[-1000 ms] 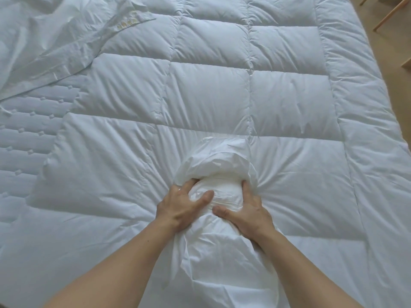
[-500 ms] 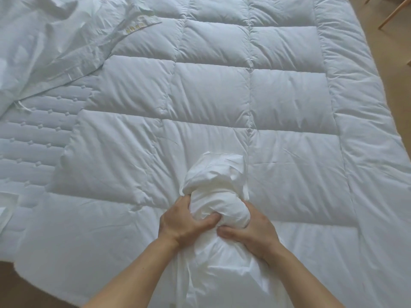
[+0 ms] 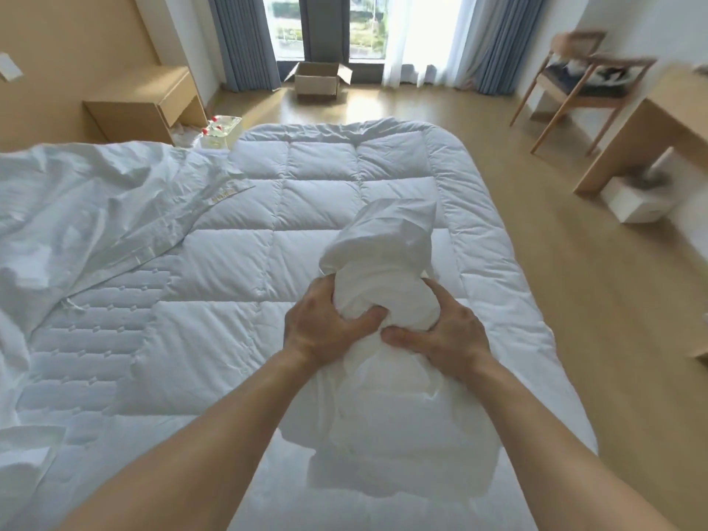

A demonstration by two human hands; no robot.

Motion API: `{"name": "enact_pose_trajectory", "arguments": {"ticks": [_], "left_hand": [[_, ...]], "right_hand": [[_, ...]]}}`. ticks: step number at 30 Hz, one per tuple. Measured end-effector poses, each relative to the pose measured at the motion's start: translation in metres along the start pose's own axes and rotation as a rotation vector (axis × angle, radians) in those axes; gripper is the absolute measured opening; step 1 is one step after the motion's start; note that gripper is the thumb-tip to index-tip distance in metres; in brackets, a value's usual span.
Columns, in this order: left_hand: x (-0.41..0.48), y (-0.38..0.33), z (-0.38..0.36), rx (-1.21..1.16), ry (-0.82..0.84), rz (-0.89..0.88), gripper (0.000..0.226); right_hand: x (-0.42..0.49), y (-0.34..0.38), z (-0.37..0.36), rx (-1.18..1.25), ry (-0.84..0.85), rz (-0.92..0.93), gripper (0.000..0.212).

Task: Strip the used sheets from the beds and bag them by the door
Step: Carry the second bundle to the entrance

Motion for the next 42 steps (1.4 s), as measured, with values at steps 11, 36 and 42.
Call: {"name": "enact_pose_trajectory", "arguments": {"ticks": [11, 36, 42], "left_hand": [[-0.056, -0.158, 0.041, -0.120, 0.072, -0.437, 0.080], [-0.582, -0.434, -0.190, -0.209, 0.726, -1.116, 0.072], [-0.684, -0.474, -0.241, -0.201, 0.843, -1.205, 0.073]], "right_hand": [[-0.098, 0.090, 0.141, -0.105, -0.459, -0.052, 0.098], [-0.661, 0.033, 0.403, -0.337, -1.224, -0.470, 0.081], [-0.756, 0.010, 0.440, -0.363, -1.302, -0.566, 0.082]]}}
Point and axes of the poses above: each hand's wrist, its own x-axis towards the middle knuckle, its own z-axis out of the back of the hand, y = z × x, the point moved 2 cm from there along x, towards the middle knuckle, and after that the axes turned 12 degrees about z, right-handed, at the moved point
